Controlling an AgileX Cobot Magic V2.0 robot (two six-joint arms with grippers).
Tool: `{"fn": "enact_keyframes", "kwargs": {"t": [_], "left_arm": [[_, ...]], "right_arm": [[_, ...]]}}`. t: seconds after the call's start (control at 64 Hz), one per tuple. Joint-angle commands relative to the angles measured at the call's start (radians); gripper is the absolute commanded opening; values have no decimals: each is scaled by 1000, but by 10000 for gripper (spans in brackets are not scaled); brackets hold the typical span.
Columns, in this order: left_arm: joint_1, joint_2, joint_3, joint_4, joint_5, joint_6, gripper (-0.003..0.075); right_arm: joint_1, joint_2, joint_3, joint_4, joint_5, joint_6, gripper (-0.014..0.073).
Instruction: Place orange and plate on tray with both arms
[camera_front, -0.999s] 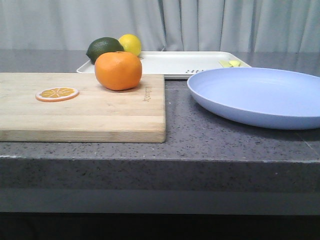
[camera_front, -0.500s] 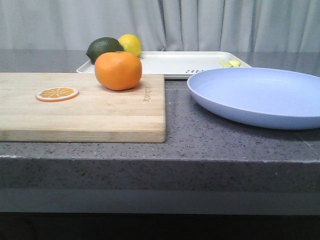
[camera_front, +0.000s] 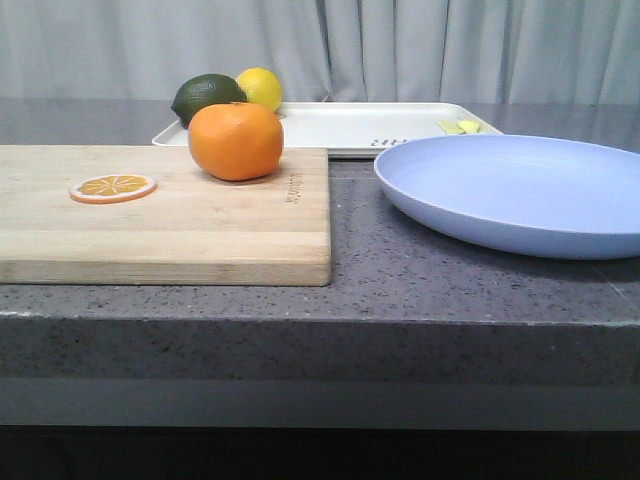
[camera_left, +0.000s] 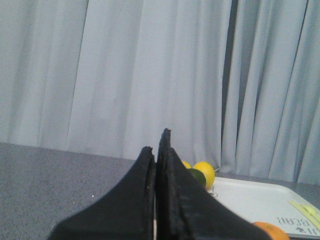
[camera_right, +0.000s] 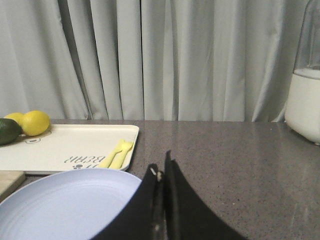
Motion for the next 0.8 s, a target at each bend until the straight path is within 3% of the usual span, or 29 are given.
{"fn": "enact_keyframes", "kwargs": {"t": [0.0, 0.297, 0.781], "left_arm": [[0, 59, -136, -7, 36, -8, -20], [0, 303, -391, -5, 367, -8, -20], [0, 488, -396, -8, 421, -8, -20]], "right_arm": [[-5, 58, -103, -14, 1, -1, -66], [-5, 311, -353, -24, 226, -2, -66], [-5, 555, -354, -29, 306, -2, -66]]}}
